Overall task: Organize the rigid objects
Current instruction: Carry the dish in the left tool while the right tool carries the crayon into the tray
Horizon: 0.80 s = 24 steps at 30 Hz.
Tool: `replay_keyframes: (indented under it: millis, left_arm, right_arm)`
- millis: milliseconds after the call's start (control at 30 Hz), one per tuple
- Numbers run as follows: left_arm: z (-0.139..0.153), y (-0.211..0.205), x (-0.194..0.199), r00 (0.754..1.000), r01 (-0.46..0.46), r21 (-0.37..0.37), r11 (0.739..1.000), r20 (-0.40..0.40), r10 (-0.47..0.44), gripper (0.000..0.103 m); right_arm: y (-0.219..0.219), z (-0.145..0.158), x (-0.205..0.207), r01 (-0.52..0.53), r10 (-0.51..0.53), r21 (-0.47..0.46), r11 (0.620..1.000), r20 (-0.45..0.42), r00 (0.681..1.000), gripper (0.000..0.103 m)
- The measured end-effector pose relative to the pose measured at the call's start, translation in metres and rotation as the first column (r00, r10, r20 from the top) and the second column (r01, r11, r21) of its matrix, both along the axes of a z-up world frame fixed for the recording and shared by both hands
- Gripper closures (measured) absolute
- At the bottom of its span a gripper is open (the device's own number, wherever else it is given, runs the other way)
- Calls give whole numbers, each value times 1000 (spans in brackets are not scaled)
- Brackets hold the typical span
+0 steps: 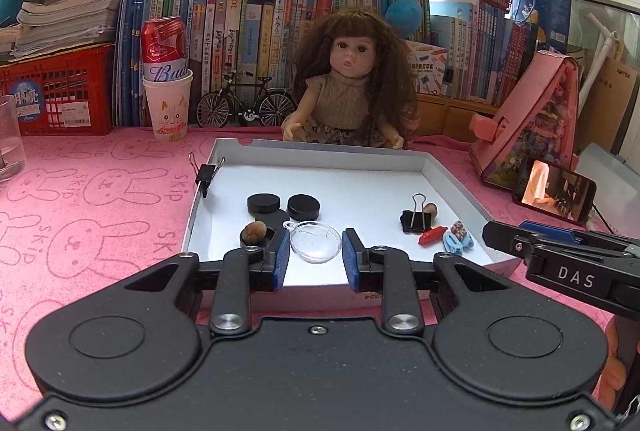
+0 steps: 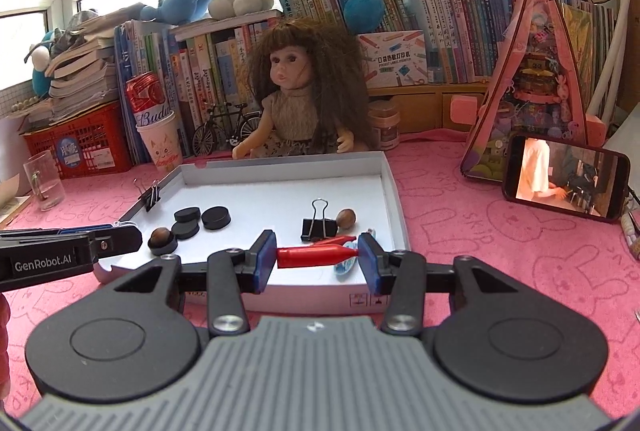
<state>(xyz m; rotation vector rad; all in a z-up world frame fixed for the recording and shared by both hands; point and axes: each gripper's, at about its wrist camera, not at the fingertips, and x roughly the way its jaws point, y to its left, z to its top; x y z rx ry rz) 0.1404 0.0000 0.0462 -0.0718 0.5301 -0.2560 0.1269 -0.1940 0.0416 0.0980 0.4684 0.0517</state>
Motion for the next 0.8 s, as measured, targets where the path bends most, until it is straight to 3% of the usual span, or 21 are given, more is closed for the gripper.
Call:
replay_keyframes:
  millis: [367, 800]
  left_arm:
    - [-4, 8, 34, 998, -57, -30, 998, -42, 55, 77]
    - [-11, 12, 66, 994, -79, -14, 997, -77, 78, 77]
  right_arm:
    - [-8, -2, 21, 28, -27, 35, 999, -22, 999, 53]
    - [-22, -6, 54, 48, -41, 98, 994, -77, 996, 53]
